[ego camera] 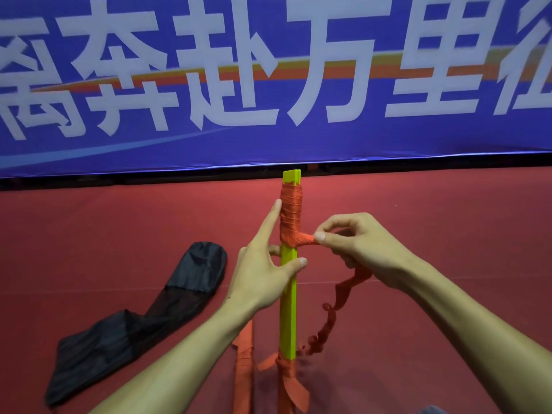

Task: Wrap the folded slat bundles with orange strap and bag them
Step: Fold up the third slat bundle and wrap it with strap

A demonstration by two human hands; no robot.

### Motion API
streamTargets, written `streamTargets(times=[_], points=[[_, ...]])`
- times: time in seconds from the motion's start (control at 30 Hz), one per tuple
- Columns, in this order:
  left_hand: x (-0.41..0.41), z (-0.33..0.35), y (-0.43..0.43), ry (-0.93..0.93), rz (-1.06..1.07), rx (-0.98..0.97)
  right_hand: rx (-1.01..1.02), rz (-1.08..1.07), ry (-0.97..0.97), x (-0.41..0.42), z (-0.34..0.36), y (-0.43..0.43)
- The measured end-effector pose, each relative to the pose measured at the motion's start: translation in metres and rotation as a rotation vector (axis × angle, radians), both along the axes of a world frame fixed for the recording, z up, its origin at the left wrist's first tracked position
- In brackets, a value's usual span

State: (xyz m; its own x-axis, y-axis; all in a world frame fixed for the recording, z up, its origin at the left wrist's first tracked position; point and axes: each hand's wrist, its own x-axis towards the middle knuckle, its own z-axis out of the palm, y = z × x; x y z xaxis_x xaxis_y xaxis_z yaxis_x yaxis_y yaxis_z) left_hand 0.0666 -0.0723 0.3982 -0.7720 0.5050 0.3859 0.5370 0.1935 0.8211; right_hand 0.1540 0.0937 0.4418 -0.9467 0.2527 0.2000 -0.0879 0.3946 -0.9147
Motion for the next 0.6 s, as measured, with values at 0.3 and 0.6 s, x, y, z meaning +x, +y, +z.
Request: streamTargets(times=[0.3, 0.6], points=[[0.0024, 0.001, 0.0024, -0.014, -0.027, -0.011, -0.009, 0.035, -0.034, 0.0032, 0.0036, 0.0006], [0.0056, 0.004, 0.0046, -0.098, -0.08, 0.026, -0.122, -0.064, -0.018, 0.0016, -0.0006, -0.0005]])
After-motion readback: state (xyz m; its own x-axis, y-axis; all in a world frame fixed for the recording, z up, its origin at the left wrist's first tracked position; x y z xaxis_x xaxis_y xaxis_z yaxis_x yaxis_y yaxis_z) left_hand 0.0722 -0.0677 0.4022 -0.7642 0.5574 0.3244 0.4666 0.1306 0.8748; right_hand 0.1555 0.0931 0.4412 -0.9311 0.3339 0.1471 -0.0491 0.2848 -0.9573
